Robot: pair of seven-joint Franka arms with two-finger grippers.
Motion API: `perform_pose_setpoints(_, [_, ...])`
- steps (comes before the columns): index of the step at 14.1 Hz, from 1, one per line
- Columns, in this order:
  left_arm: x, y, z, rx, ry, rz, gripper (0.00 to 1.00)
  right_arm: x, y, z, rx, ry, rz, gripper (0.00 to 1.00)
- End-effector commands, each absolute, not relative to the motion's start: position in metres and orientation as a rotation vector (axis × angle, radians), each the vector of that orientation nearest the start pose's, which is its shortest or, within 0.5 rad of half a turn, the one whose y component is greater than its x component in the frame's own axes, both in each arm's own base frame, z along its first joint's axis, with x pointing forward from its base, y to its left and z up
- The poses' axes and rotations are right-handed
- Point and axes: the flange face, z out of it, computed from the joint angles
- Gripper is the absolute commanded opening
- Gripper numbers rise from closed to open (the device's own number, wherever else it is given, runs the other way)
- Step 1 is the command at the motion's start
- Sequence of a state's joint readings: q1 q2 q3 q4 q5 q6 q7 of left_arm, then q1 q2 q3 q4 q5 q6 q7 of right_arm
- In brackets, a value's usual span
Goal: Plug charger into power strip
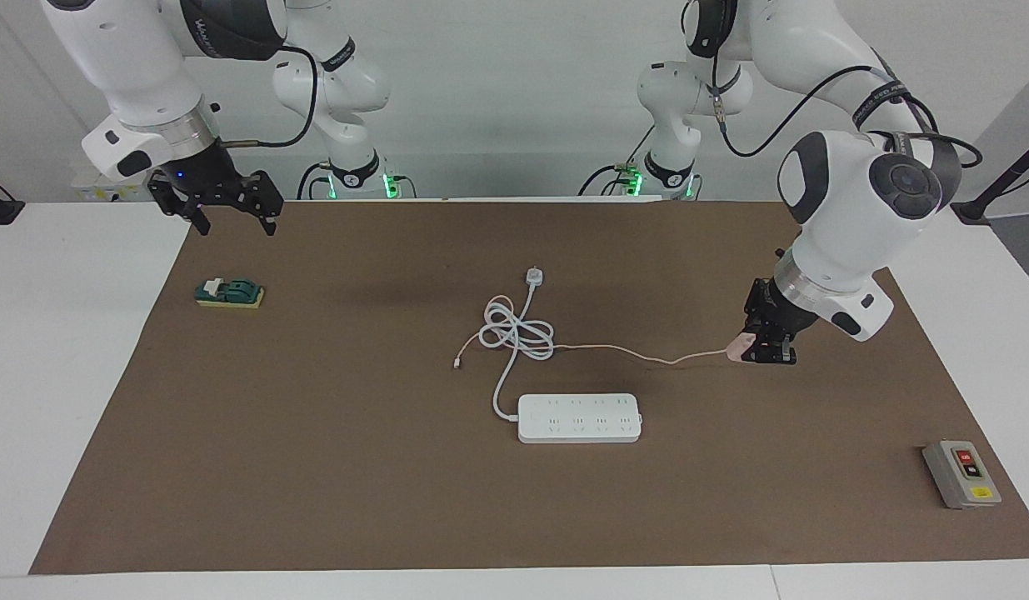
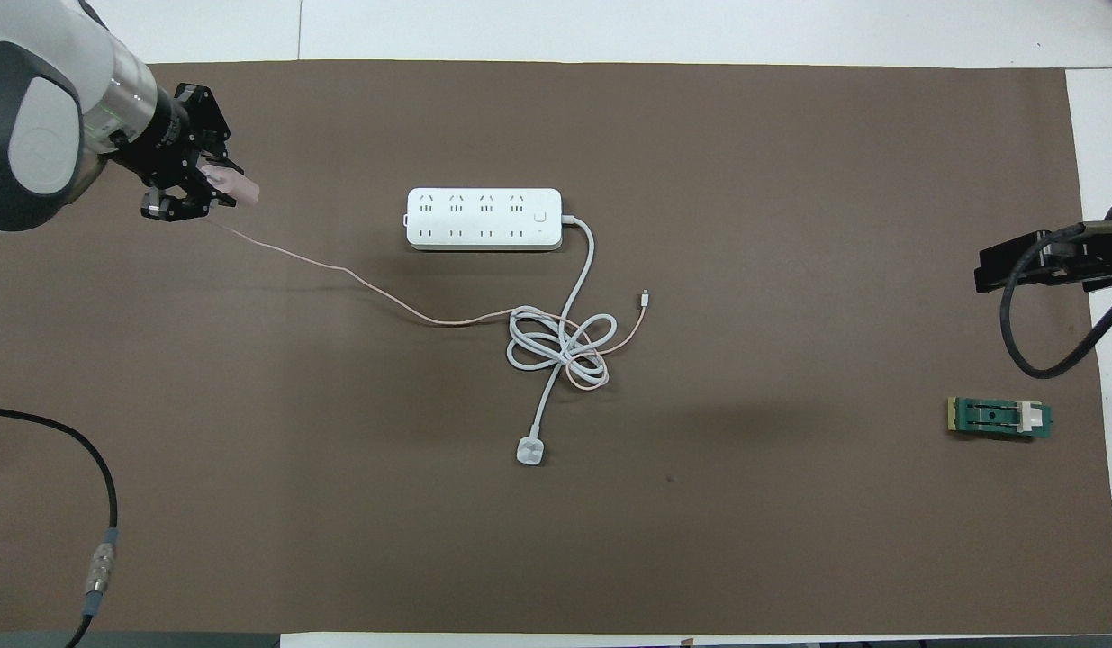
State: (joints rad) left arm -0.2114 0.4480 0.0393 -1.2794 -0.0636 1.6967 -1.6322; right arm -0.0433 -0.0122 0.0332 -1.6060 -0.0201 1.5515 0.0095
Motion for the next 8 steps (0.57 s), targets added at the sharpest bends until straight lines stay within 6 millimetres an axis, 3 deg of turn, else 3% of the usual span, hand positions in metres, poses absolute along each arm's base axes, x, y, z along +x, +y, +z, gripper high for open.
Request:
perform_pose_setpoints(1, [0.686, -0.164, 0.459, -2.282, -2.157, 0.043, 0.0, 0.541, -0.007, 0.611, -3.166, -0.005, 0.078, 1.0])
perform_pose_setpoints(4, [0.692, -0.196, 0.428, -2.245, -2.228, 0.023, 0.0, 0.541, -0.005, 0.611, -3.168, -0.01, 0.076, 1.0])
perform_pose_setpoints(8, [0.684, -0.26, 0.381, -2.235, -2.223, 0.022, 0.0, 0.541, -0.002, 0.611, -3.168, -0.027, 0.078, 1.0])
